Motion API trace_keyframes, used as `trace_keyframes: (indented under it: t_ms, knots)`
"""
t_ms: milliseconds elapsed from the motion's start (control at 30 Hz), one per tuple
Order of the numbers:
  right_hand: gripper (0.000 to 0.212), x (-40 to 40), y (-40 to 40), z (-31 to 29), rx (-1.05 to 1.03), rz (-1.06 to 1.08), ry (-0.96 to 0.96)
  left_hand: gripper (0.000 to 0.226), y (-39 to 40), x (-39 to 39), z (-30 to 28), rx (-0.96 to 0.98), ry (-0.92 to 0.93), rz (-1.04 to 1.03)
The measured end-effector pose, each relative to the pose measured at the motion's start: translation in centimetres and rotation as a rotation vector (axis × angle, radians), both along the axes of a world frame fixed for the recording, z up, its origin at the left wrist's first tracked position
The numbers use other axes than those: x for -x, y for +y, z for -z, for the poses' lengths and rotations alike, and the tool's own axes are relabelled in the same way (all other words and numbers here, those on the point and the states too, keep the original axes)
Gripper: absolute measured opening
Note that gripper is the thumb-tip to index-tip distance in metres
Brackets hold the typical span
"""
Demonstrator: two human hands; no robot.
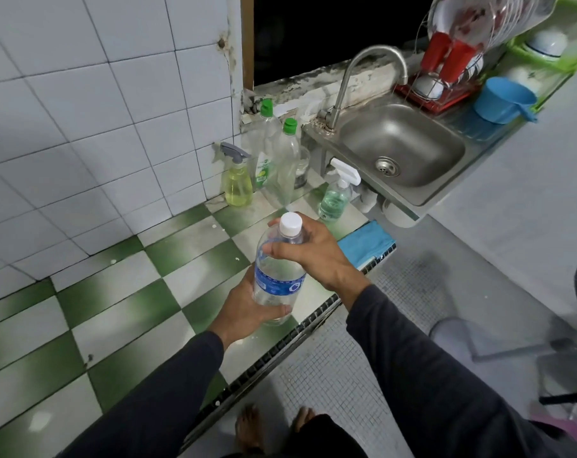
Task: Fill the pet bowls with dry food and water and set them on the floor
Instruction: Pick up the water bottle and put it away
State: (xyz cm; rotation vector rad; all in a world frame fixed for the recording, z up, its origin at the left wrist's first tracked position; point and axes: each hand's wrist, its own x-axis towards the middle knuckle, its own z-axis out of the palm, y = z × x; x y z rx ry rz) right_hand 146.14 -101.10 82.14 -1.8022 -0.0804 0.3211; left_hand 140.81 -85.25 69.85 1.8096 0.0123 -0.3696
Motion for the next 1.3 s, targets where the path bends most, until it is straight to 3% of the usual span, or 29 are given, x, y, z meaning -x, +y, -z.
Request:
trace_keyframes:
  t_ms: [400, 833, 1300]
  knots:
    - [0.034, 9.0, -1.6, -0.1, -0.052, -0.150, 0.011, 0.072, -2.4, 11.2, -0.5, -0.033, -0.016, -0.146]
    - [0.038, 22.9, -3.4, 0.8, -0.042, -0.313, 0.043, 0.088, -5.6, 27.5, 0.5, 0.032, 0.001, -0.267]
    - [0.039, 34.6, 3.2, 1.8, -0.011, -0.465, 0.074, 0.091, 0.2, 41.4, 1.3, 0.056, 0.078, -0.398]
